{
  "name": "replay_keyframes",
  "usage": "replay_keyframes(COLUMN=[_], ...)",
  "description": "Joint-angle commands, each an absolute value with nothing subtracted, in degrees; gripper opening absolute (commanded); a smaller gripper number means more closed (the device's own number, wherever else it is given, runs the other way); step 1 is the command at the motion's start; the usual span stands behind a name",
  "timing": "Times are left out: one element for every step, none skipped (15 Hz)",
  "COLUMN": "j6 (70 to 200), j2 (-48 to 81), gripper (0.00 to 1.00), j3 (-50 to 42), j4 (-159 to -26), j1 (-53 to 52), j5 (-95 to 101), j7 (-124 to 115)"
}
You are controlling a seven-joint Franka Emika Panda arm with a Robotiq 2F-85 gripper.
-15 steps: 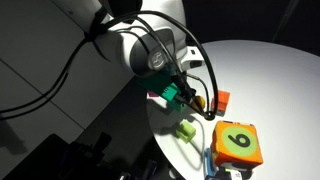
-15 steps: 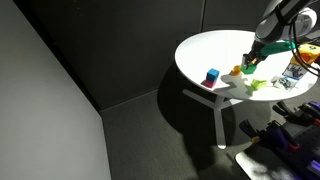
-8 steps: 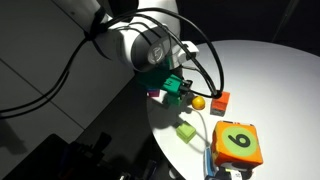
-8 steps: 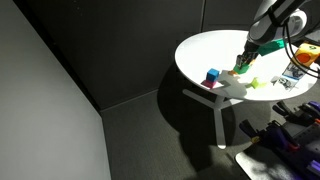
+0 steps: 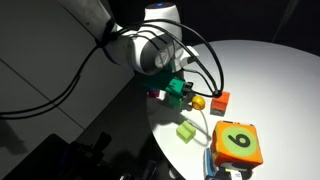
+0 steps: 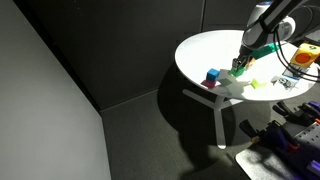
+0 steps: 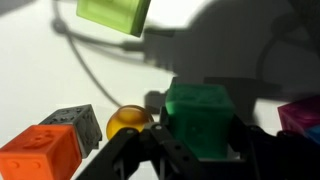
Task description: Put the blue block onto the pink block then move the green block next to it
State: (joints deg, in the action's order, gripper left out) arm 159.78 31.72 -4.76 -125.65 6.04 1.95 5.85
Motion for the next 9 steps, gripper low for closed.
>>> replay_keyframes(j6=[158.42,158.16,157.91,157.65,157.18,156.92,156.57,156.25,155.57], j2=[34.7,35.25,35.69,36.1,36.36,36.57,36.72,36.78,36.81], gripper=[0.29,0.29,0.29,0.29,0.29,0.29,0.29,0.29,0.29], j3=[-6.81,-7.14,-7.49,-7.81,-8.02,-8.29,-8.47,-8.73,-8.91], j4=[-122.21,-121.7,-121.3,-120.86,-120.43,-120.12,-119.84,-119.6,-119.29], j1=[3.37,2.73,2.11,1.53,1.02,0.53,0.14,-0.28,-0.59], j5=[2.59,2.45,2.37,2.34,2.18,2.17,2.12,2.14,2.05], j7=[0.48,-0.87,-2.05,-3.12,-4.22,-5.14,-6.07,-6.96,-7.85])
